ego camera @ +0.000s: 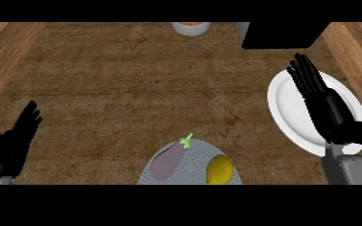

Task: Pick the lemon from the placemat and place it in the plate

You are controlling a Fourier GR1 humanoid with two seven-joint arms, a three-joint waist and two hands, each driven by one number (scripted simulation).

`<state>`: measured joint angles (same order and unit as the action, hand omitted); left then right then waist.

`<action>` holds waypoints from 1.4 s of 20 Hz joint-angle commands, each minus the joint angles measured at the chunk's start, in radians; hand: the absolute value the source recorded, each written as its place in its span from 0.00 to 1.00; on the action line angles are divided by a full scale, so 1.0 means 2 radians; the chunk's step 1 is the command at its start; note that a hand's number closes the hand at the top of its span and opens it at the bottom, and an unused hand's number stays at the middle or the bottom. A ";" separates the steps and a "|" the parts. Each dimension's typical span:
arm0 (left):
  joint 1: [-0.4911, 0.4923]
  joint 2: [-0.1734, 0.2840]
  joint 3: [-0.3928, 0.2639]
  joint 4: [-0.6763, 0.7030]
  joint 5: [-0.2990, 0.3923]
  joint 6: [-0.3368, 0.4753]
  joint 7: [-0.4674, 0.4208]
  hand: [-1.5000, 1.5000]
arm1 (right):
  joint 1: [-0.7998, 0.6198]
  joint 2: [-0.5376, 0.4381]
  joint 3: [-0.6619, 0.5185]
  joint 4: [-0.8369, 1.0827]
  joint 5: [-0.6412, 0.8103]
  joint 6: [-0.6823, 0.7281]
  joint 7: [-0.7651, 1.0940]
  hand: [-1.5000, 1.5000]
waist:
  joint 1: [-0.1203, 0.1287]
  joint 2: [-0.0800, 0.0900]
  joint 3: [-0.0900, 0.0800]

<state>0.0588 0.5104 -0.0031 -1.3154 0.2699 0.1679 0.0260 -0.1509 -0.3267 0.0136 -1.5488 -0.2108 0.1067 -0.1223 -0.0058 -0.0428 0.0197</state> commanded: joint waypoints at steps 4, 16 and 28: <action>-0.060 0.009 -0.024 -0.080 -0.016 -0.037 -0.059 0.50 | 0.105 0.121 -0.024 0.085 -0.145 -0.019 0.072 0.00 | -0.024 0.023 -0.005; -0.127 -0.021 -0.109 -0.145 -0.046 -0.078 -0.051 0.50 | 0.082 0.003 0.088 0.071 0.107 -0.155 0.307 0.00 | 0.002 0.021 -0.012; -0.101 -0.034 -0.097 -0.153 -0.054 -0.089 -0.057 0.50 | 0.042 0.018 0.112 -0.077 0.034 -0.102 0.630 0.00 | 0.004 0.021 -0.010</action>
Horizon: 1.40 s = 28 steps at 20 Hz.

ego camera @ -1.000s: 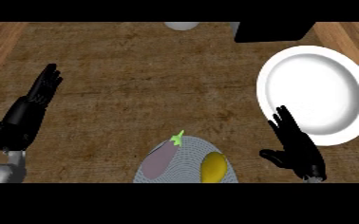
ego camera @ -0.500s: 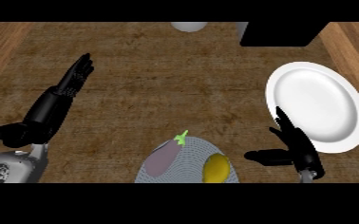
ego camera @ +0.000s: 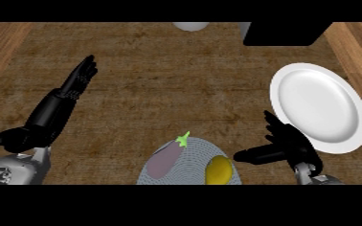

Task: Pick the lemon from the placemat and place it in the plate

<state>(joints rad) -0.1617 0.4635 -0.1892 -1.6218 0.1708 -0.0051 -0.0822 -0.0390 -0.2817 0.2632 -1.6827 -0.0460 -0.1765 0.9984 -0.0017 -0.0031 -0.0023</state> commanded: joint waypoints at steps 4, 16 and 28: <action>-0.019 -0.028 -0.012 0.014 -0.026 0.005 0.002 0.50 | -0.027 -0.006 -0.019 -0.017 -0.100 0.056 0.114 0.00 | 0.000 0.002 0.001; 0.006 -0.016 0.023 -0.040 -0.015 -0.022 0.043 0.50 | 0.036 -0.082 -0.040 -0.016 -0.146 0.079 0.106 0.00 | 0.001 0.001 0.001; 0.007 -0.035 0.048 -0.021 -0.027 -0.054 0.021 0.50 | 0.025 -0.034 0.015 0.031 -0.158 0.092 0.055 0.00 | 0.003 0.001 0.001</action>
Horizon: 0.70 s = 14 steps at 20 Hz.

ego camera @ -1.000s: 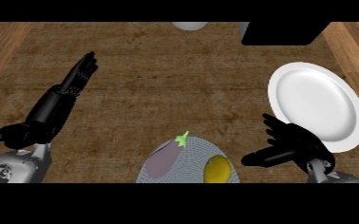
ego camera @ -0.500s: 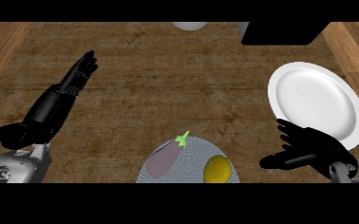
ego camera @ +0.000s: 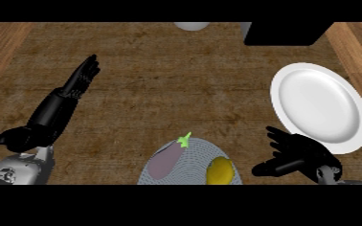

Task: Pick the lemon from the placemat and place it in the plate

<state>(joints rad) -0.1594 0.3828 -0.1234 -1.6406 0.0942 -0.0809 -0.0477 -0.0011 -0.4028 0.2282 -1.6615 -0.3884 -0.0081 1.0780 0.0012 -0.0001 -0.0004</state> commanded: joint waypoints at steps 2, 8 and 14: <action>-0.009 -0.014 0.009 -0.003 -0.009 -0.003 0.014 0.50 | 0.011 0.026 0.037 0.003 0.018 0.004 0.032 0.00 | -0.001 0.000 0.000; -0.012 -0.009 0.020 -0.044 0.002 -0.021 0.060 0.50 | -0.019 0.069 0.070 0.047 0.028 -0.004 0.031 0.00 | 0.002 0.000 0.000; 0.017 -0.023 0.022 -0.030 -0.022 -0.022 0.014 0.50 | 0.005 0.063 0.072 0.034 0.011 0.020 0.019 0.00 | 0.001 0.000 0.000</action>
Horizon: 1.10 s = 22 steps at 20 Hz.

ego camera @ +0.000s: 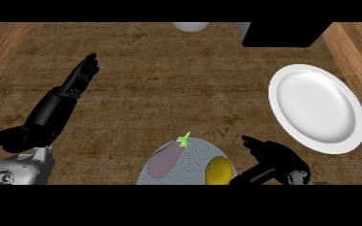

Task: Pick the lemon from the placemat and place it in the plate

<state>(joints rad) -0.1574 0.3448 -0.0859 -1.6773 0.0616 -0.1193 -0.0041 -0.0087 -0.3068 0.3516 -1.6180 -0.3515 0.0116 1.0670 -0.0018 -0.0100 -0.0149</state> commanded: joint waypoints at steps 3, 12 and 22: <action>-0.006 -0.019 -0.002 0.017 -0.021 0.008 -0.016 0.50 | 0.014 0.038 0.039 0.009 0.009 -0.005 0.021 0.00 | 0.000 0.005 0.007; 0.010 -0.022 -0.002 0.005 -0.025 -0.001 -0.015 0.50 | 0.026 0.050 0.067 0.028 0.031 -0.008 0.009 0.00 | 0.001 0.005 0.007; 0.013 -0.011 0.016 -0.001 -0.009 -0.025 -0.007 0.50 | -0.025 0.073 0.086 0.071 0.102 -0.005 -0.052 1.00 | 0.008 0.006 0.008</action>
<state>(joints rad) -0.1550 0.3182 -0.0592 -1.6698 0.0422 -0.1581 -0.0150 -0.0072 -0.2171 0.5069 -1.5969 -0.1776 -0.0017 1.0105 -0.0078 -0.0252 -0.0370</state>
